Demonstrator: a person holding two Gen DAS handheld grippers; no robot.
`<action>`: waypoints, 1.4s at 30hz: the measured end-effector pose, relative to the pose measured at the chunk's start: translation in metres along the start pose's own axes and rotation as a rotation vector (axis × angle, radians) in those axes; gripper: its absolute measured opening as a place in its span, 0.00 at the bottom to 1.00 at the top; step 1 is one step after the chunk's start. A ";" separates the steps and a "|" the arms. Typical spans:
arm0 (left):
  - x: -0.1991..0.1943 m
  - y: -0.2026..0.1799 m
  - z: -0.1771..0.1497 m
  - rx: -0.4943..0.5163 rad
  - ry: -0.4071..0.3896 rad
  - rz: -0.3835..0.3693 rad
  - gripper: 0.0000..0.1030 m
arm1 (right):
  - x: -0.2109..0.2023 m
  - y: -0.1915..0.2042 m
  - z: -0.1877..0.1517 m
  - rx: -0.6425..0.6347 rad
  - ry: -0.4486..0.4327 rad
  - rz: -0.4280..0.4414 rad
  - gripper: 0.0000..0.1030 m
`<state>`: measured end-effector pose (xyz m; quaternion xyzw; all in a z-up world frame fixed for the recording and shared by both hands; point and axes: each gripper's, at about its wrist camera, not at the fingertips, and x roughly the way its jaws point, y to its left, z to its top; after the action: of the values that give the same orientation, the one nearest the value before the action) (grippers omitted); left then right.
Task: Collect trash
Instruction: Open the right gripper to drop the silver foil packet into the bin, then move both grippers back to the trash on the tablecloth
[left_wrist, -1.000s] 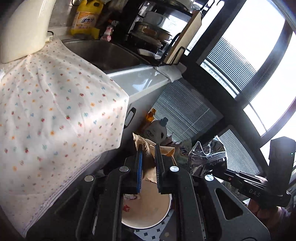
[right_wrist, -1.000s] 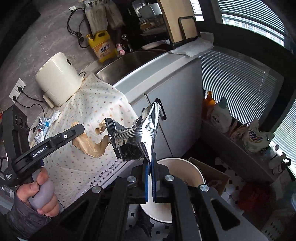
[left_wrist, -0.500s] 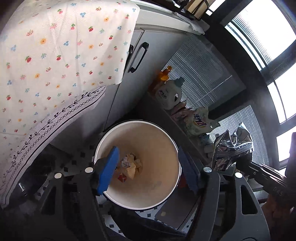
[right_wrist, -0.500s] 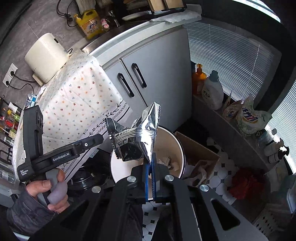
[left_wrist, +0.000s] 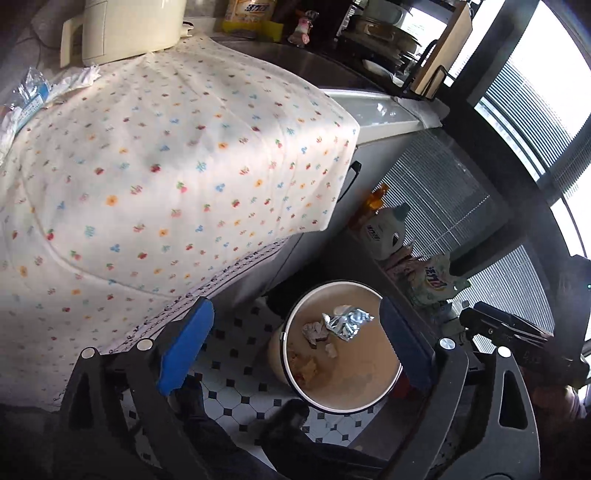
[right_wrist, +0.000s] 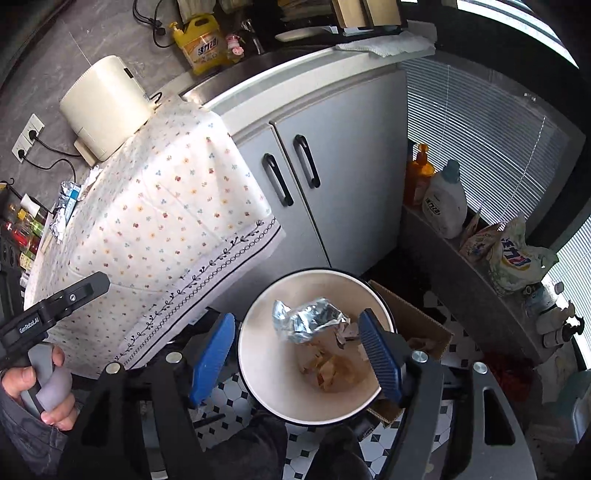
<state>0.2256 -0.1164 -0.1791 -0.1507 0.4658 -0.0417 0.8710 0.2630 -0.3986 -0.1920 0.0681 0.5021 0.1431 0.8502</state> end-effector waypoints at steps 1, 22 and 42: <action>-0.007 0.006 0.004 -0.002 -0.012 0.011 0.89 | -0.001 0.008 0.005 -0.004 -0.017 0.002 0.72; -0.146 0.187 0.077 -0.164 -0.312 0.165 0.93 | 0.013 0.249 0.092 -0.207 -0.134 0.207 0.82; -0.145 0.359 0.104 -0.271 -0.323 0.200 0.93 | 0.100 0.413 0.098 -0.300 -0.033 0.269 0.76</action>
<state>0.2059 0.2793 -0.1175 -0.2240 0.3341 0.1323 0.9059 0.3217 0.0279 -0.1204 0.0094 0.4476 0.3274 0.8321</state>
